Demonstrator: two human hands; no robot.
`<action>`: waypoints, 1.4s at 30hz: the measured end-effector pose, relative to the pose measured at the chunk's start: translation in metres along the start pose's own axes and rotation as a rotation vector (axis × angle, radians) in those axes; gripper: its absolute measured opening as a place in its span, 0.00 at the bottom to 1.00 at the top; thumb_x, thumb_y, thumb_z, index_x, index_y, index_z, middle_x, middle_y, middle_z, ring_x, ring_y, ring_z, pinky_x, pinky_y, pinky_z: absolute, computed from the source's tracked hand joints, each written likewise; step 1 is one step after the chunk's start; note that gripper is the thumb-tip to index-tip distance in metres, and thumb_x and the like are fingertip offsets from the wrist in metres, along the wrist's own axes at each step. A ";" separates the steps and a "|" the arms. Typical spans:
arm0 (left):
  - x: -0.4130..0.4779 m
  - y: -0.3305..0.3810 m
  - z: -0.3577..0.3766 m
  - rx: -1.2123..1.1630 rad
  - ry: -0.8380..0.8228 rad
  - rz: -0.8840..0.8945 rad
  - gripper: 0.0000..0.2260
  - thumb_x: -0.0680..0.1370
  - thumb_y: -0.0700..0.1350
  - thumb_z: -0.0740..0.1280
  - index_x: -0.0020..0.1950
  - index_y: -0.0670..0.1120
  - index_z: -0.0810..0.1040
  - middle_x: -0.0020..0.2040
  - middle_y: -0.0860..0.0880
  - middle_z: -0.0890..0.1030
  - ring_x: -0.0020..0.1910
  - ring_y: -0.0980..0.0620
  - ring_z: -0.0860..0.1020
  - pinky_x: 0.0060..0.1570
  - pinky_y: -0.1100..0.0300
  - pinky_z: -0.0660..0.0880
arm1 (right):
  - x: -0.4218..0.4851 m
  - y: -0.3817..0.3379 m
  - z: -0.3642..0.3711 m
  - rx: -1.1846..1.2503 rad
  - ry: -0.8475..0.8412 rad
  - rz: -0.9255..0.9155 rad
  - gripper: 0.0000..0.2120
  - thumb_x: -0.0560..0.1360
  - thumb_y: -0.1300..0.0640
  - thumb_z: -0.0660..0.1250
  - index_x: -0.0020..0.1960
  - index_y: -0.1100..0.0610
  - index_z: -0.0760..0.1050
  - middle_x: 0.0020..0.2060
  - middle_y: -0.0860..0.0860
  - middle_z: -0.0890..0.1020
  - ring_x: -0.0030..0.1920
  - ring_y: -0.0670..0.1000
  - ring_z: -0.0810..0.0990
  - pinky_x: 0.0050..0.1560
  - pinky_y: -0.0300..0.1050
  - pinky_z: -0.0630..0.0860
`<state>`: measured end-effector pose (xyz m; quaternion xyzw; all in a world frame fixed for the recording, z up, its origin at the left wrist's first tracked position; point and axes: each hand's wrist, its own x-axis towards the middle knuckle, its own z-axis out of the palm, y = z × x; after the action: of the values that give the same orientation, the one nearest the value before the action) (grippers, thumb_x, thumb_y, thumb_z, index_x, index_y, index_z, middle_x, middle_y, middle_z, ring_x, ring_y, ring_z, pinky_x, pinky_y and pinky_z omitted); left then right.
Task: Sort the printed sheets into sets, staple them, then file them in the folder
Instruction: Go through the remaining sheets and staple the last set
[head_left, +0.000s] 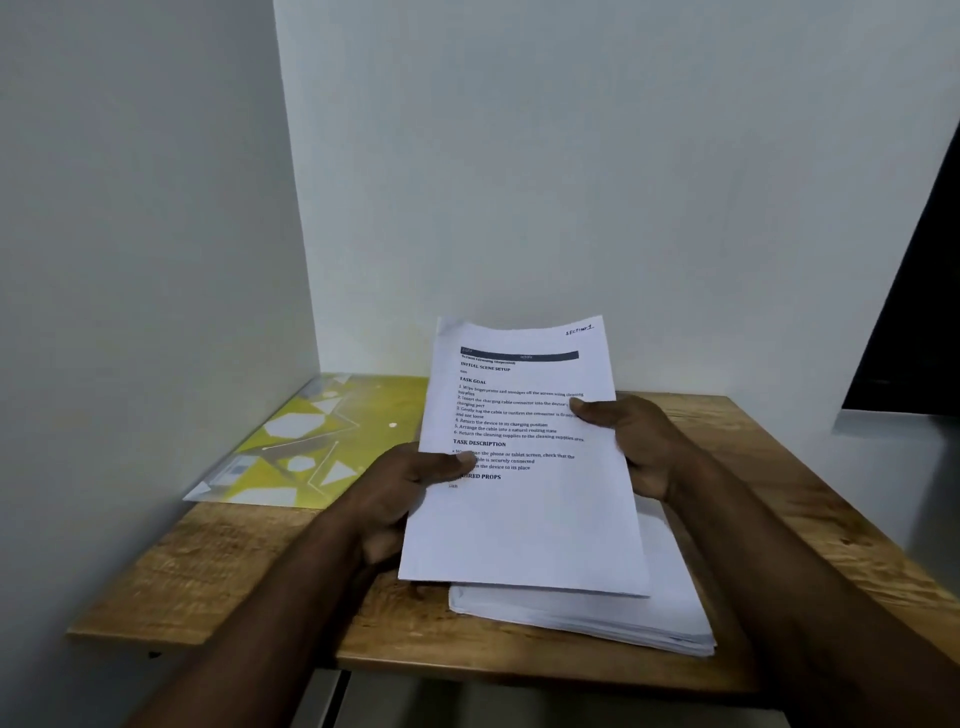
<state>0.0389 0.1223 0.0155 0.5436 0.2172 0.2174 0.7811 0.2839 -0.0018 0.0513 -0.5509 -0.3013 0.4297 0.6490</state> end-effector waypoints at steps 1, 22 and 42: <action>0.005 0.002 -0.002 -0.003 -0.015 -0.009 0.18 0.82 0.41 0.67 0.71 0.37 0.78 0.67 0.36 0.81 0.66 0.33 0.80 0.70 0.36 0.73 | 0.003 0.002 -0.002 -0.006 -0.009 0.017 0.16 0.82 0.62 0.66 0.69 0.65 0.78 0.61 0.62 0.85 0.60 0.64 0.85 0.59 0.62 0.83; 0.122 0.020 -0.020 0.001 0.310 0.231 0.11 0.84 0.48 0.68 0.56 0.40 0.84 0.54 0.39 0.87 0.52 0.39 0.86 0.59 0.39 0.81 | 0.035 0.022 -0.020 -0.024 -0.090 -0.037 0.19 0.82 0.59 0.66 0.72 0.65 0.76 0.65 0.64 0.83 0.64 0.67 0.83 0.65 0.68 0.78; 0.124 0.014 -0.013 -0.021 0.241 0.358 0.10 0.84 0.47 0.67 0.64 0.47 0.82 0.50 0.46 0.85 0.48 0.45 0.84 0.45 0.53 0.83 | 0.047 0.029 -0.012 -0.018 0.145 -0.229 0.11 0.81 0.67 0.62 0.54 0.60 0.83 0.47 0.59 0.88 0.44 0.61 0.87 0.49 0.59 0.83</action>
<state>0.1308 0.2079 0.0118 0.5355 0.2066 0.4183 0.7039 0.3088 0.0347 0.0163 -0.5483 -0.3184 0.3091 0.7089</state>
